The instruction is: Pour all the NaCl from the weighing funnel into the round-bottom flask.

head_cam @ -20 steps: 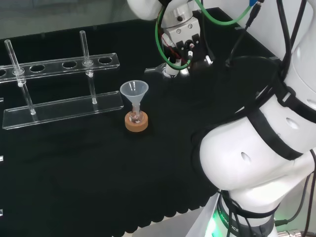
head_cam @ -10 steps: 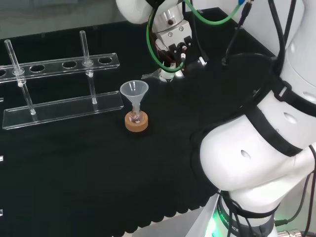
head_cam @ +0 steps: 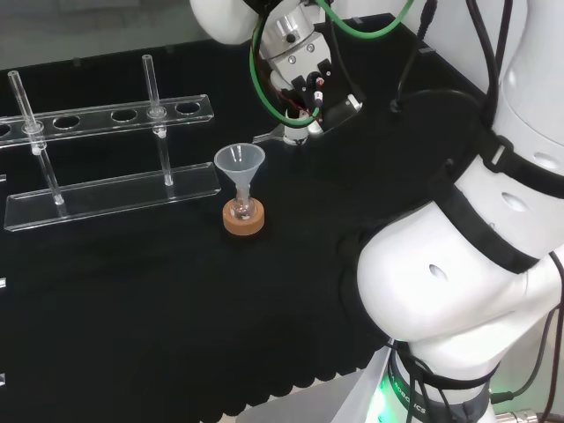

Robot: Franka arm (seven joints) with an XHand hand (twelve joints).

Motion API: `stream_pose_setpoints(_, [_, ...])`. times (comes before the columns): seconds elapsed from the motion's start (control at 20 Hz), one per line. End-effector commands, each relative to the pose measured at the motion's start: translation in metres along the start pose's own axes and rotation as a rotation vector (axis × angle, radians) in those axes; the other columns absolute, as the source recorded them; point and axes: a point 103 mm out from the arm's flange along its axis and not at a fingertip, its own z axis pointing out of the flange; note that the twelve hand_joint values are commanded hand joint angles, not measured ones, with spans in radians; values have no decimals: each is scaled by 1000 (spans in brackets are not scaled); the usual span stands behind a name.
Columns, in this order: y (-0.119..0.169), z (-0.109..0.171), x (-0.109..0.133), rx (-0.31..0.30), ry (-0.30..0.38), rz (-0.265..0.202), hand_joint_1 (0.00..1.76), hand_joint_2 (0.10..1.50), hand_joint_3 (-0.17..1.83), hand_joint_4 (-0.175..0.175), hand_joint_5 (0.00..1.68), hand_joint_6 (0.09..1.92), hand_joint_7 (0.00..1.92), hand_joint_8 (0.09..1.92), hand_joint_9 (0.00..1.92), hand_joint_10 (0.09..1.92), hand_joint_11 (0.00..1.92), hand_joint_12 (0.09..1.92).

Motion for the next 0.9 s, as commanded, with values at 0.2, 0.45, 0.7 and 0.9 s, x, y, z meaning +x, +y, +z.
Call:
stream_pose_setpoints(0.2, [-1, -5, 9, 4, -80, -7, 1128, 722, 495, 175, 1336, 493, 958, 606, 1358, 107, 1132, 840])
stream_pose_setpoints(0.45, [-1, -9, 12, 2, -104, -11, 1128, 721, 495, 175, 1336, 493, 956, 606, 1356, 103, 1128, 838])
stream_pose_setpoints(0.7, [-1, -14, 13, 3, -134, -13, 1128, 721, 496, 175, 1336, 494, 954, 607, 1355, 100, 1126, 837])
stream_pose_setpoints(0.9, [-2, -16, 15, 3, -170, -7, 1128, 721, 496, 175, 1335, 494, 953, 608, 1355, 99, 1125, 837])
